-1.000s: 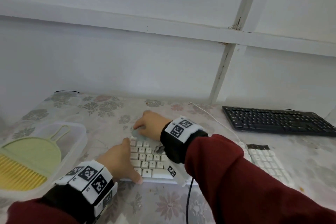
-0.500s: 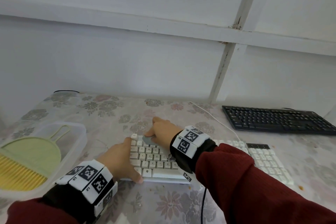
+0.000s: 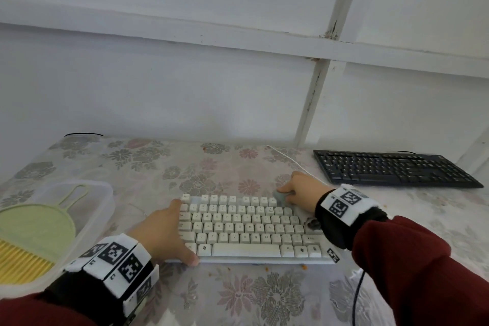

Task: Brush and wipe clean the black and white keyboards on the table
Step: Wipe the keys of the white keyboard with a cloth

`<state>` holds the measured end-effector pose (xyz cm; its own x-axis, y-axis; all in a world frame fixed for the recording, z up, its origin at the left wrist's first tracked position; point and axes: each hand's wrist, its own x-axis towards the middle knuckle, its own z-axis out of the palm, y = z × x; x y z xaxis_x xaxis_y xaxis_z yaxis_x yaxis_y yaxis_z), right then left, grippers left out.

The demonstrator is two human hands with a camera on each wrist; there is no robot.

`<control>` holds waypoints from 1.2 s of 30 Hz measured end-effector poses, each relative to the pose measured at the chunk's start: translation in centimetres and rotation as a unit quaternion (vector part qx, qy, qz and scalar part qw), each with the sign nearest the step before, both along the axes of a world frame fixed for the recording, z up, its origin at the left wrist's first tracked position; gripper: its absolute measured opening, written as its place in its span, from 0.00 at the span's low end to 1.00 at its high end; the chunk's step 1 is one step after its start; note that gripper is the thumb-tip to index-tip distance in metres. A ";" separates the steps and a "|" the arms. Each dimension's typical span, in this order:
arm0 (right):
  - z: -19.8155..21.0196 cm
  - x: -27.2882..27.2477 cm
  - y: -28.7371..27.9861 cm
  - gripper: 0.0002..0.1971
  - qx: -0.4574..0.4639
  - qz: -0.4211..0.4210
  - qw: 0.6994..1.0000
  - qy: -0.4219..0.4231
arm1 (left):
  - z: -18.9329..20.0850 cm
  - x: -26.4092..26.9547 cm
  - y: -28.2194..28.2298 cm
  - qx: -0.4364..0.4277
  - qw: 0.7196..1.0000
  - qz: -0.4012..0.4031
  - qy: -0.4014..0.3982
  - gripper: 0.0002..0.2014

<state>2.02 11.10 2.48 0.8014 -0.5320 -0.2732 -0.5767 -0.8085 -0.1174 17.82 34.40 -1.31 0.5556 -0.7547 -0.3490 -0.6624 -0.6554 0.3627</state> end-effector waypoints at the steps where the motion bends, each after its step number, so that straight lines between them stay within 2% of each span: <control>1: 0.2 -0.7 -0.6 0.17 -0.003 -0.005 1.000 0.013 | 0.0 0.0 0.0 0.001 1.000 0.000 0.000 0.55; 5: 0.1 -1.4 -1.7 0.17 -0.011 -0.020 0.999 0.034 | 0.0 0.1 0.0 0.001 1.000 0.002 0.006 0.56; 8: 0.1 -1.0 -2.7 0.17 -0.047 -0.076 0.995 0.044 | 0.1 0.0 0.1 0.002 1.000 0.002 0.007 0.56; 10: 0.9 -1.7 -3.7 0.17 -0.058 -0.096 0.993 0.032 | 0.1 0.0 0.1 0.003 1.000 0.002 0.010 0.56; 15: 2.4 -4.7 -4.2 0.16 -0.022 -0.079 0.996 -0.020 | 0.1 -0.2 0.1 -0.002 1.000 0.004 0.017 0.59; 19: 0.3 -5.7 -3.7 0.16 -0.040 -0.055 0.998 0.002 | 0.4 -0.3 0.1 -0.004 1.000 0.002 0.010 0.58; 23: 0.1 -6.2 -4.1 0.17 -0.059 -0.086 0.994 0.027 | 0.6 -0.4 0.2 -0.003 1.000 0.004 0.011 0.57; 26: 0.2 -6.3 -4.9 0.17 -0.072 -0.079 0.993 0.058 | 0.6 -0.4 0.1 -0.004 1.000 0.003 0.013 0.57; 29: -0.2 -7.2 -6.6 0.17 -0.081 -0.118 0.987 0.074 | 0.7 -0.4 0.1 -0.001 1.000 0.003 0.016 0.57; 31: 0.1 -8.1 -7.4 0.17 -0.077 -0.129 0.987 0.059 | 0.6 -0.4 0.1 -0.003 1.000 0.003 0.016 0.58; 33: 0.8 -8.5 -7.4 0.17 -0.064 -0.122 0.990 0.009 | 0.5 -0.3 0.1 0.001 1.000 0.002 0.016 0.57; 35: 1.2 -8.3 -6.3 0.16 -0.044 -0.103 0.992 -0.051 | 0.4 -0.3 0.1 0.002 1.000 0.003 0.017 0.57; 36: 1.1 -8.0 -5.5 0.16 -0.040 -0.087 0.994 -0.054 | 0.5 -0.3 0.1 0.004 1.000 0.002 0.017 0.58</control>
